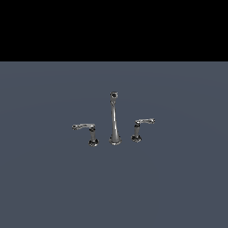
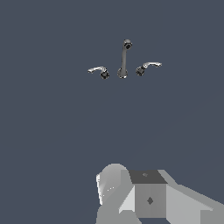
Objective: Turn on the faucet by rotating a designated handle.
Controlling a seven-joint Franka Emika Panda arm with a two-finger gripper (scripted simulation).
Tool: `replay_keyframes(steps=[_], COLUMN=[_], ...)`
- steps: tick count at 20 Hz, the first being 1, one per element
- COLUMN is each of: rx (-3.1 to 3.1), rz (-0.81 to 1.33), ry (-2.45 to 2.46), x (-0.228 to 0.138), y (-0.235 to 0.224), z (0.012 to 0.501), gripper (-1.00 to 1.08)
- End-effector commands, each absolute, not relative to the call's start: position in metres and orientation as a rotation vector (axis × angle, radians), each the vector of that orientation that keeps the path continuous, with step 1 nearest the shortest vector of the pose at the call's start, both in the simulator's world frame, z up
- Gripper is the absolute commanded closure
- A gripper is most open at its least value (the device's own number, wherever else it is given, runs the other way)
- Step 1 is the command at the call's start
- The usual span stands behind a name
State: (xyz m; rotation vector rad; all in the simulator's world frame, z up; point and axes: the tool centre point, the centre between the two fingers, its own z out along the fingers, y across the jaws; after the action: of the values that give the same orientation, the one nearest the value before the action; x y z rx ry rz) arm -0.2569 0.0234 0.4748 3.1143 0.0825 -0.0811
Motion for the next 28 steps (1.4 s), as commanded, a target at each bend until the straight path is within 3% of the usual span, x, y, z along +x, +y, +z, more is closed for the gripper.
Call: replay_keyframes(steps=[1, 14, 28], rx=[3.114, 3.116, 3.057], rz=[-0.081, -0.076, -0.06], ry=[0.083, -0.102, -0.653], x=[-0.257, -0.233, -0.157], y=[0.023, 0.029, 0.027], z=[0.475, 0.443, 0.347], gripper=[1.08, 1.08, 1.08])
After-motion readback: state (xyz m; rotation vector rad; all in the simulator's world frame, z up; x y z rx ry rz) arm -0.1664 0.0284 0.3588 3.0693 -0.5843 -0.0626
